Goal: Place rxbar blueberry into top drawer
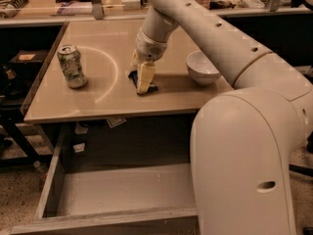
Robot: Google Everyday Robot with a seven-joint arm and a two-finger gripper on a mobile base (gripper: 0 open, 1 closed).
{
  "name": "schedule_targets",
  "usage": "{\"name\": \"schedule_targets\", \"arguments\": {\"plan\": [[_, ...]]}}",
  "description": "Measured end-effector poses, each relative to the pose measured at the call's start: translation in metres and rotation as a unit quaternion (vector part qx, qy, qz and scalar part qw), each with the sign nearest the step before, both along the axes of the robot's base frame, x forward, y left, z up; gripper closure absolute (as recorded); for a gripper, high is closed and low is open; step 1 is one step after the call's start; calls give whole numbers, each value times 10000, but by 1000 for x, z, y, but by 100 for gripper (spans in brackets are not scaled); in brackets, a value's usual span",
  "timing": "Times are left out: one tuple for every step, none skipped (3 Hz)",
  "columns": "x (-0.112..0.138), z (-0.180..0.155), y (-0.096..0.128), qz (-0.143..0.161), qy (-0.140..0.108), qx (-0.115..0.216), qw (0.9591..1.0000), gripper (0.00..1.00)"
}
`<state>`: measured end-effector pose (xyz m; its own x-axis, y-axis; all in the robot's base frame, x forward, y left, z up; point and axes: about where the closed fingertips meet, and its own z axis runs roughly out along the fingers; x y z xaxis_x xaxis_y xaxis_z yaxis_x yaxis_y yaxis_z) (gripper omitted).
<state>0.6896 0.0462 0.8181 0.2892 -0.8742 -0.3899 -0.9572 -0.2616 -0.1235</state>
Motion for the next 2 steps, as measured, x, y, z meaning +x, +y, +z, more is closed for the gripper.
{"name": "schedule_targets", "arguments": {"plan": [[-9,16,-1,-165,-244,156,9994,100],[-49,41,1,-397,-631,452,9962,100]]}}
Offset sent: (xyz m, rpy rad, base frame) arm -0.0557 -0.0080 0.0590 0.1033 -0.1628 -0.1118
